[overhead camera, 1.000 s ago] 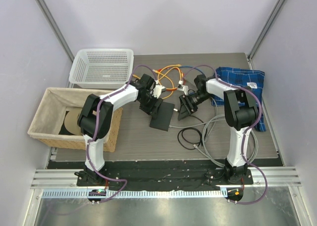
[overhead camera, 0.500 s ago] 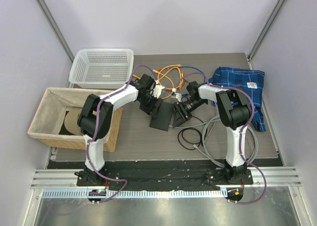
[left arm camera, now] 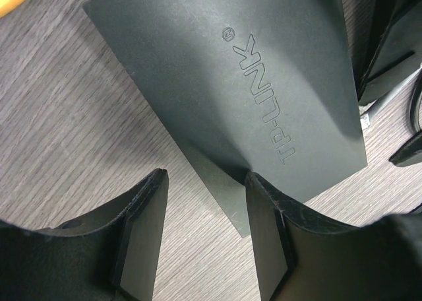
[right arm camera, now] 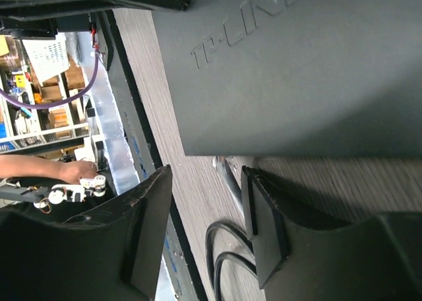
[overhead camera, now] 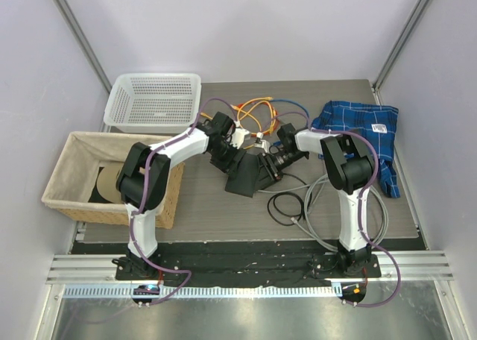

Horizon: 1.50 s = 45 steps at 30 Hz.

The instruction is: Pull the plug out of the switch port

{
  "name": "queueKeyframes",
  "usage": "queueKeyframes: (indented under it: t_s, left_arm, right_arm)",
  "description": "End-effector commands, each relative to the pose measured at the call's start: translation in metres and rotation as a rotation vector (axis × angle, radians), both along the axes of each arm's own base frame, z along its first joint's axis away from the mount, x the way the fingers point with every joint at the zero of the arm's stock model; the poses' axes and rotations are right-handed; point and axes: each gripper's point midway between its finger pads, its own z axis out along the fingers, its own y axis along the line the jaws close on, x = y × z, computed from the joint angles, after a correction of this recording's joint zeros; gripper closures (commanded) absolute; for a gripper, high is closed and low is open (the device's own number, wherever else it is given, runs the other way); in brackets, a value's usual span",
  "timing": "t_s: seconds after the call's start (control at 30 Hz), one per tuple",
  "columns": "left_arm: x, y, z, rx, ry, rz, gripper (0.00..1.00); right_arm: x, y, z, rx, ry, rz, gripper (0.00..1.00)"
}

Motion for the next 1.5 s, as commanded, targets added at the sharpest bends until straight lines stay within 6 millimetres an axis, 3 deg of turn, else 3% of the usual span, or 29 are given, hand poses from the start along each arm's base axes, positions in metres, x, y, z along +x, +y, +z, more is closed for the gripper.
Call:
queueKeyframes:
  t_s: [0.0, 0.43, 0.6, 0.7, 0.87, 1.1, 1.3, 1.33, 1.4, 1.47]
  left_arm:
    - [-0.036, 0.038, -0.062, 0.231, 0.099, -0.054, 0.45]
    - [-0.034, 0.035, -0.064, 0.228, 0.111, -0.047, 0.46]
    - [-0.036, 0.035, -0.065, 0.226, 0.115, -0.045, 0.46]
    - [-0.037, 0.036, -0.067, 0.228, 0.121, -0.046, 0.46]
    - [-0.036, 0.033, -0.066, 0.219, 0.121, -0.043, 0.46]
    - [-0.035, 0.029, -0.068, 0.207, 0.130, -0.035, 0.46]
    - [-0.035, 0.025, -0.072, 0.197, 0.145, -0.027, 0.46]
    - [-0.034, 0.024, -0.071, 0.194, 0.143, -0.027, 0.46]
    - [-0.033, 0.024, -0.072, 0.191, 0.147, -0.022, 0.46]
    - [-0.033, 0.023, -0.071, 0.191, 0.147, -0.024, 0.46]
  right_arm:
    - [0.004, -0.002, -0.037, -0.095, -0.077, 0.033, 0.49]
    - [0.004, -0.005, -0.050, -0.143, -0.078, 0.030, 0.71]
    - [0.011, -0.010, -0.064, -0.234, -0.089, -0.008, 0.90]
    - [0.014, -0.013, -0.071, -0.293, -0.089, -0.029, 0.96]
    - [0.015, -0.023, -0.078, -0.397, -0.107, -0.035, 0.98]
    - [-0.008, -0.050, -0.087, -0.528, -0.070, 0.063, 0.99]
    - [-0.003, -0.060, -0.090, -0.582, -0.055, -0.007, 0.98]
    - [-0.001, -0.057, -0.085, -0.566, -0.150, 0.070, 0.98]
    - [-0.008, -0.045, -0.067, -0.457, -0.163, 0.130, 0.98]
    - [0.003, -0.048, -0.061, -0.506, -0.257, 0.139, 0.98]
